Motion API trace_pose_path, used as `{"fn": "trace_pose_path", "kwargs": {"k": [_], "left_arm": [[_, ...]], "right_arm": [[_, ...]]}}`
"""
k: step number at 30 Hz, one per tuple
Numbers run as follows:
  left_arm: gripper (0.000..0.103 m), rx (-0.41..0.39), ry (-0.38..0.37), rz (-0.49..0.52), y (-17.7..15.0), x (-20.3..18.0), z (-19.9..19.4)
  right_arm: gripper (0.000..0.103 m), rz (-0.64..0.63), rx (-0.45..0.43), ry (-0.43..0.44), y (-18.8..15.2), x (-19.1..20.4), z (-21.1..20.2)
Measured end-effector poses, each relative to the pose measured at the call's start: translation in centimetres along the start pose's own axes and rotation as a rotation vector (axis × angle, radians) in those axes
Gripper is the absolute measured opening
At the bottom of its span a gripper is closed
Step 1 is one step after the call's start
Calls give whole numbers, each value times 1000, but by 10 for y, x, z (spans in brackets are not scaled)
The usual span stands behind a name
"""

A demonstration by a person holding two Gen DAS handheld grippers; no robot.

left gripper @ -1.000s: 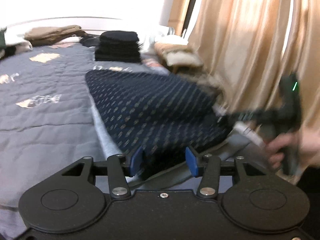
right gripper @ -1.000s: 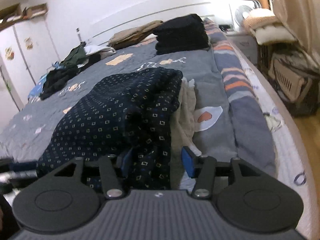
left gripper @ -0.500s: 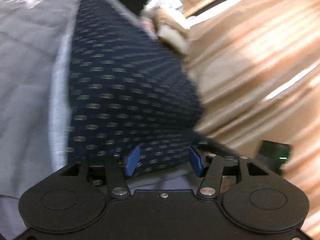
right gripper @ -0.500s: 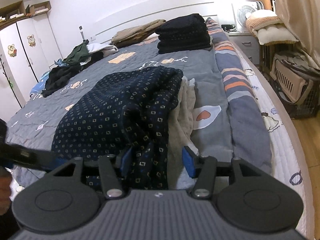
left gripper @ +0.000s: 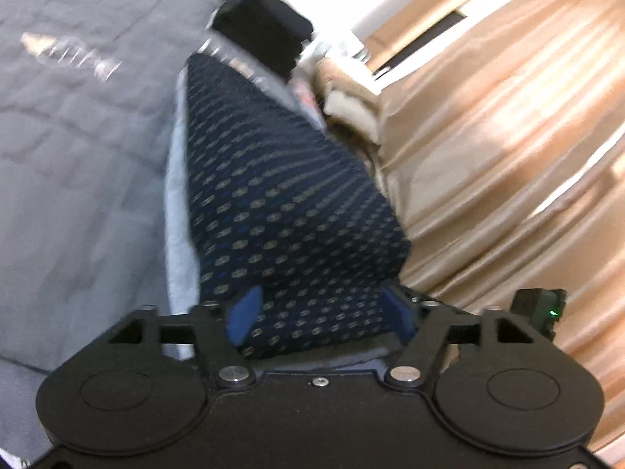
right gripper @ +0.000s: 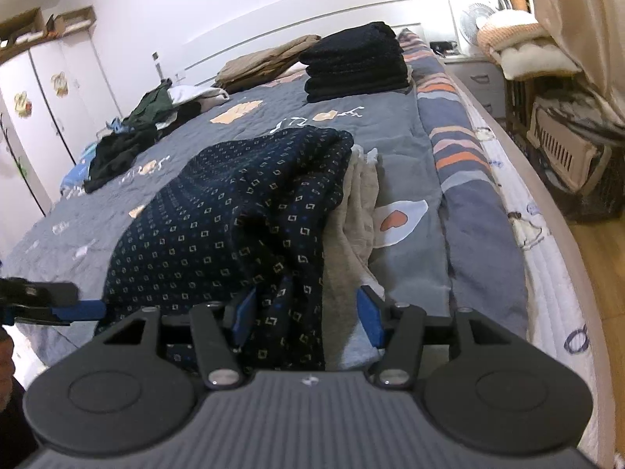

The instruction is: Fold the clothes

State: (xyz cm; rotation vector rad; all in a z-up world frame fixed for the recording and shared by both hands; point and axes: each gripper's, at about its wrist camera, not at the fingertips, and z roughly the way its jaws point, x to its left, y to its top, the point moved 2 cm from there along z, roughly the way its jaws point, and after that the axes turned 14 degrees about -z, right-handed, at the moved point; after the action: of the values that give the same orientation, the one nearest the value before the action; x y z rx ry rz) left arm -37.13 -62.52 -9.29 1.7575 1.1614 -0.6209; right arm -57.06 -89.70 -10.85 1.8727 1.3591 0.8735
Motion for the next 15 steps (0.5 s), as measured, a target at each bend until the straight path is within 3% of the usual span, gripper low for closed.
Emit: {"fn": "trace_pose_path", "kwargs": {"k": [4, 15], "left_arm": [[71, 15, 116, 46, -7, 3, 17], [72, -46, 210, 87, -9, 1, -1]], "right_arm": [[54, 20, -2, 1, -1, 0, -5], [57, 69, -23, -56, -4, -8, -25]]}}
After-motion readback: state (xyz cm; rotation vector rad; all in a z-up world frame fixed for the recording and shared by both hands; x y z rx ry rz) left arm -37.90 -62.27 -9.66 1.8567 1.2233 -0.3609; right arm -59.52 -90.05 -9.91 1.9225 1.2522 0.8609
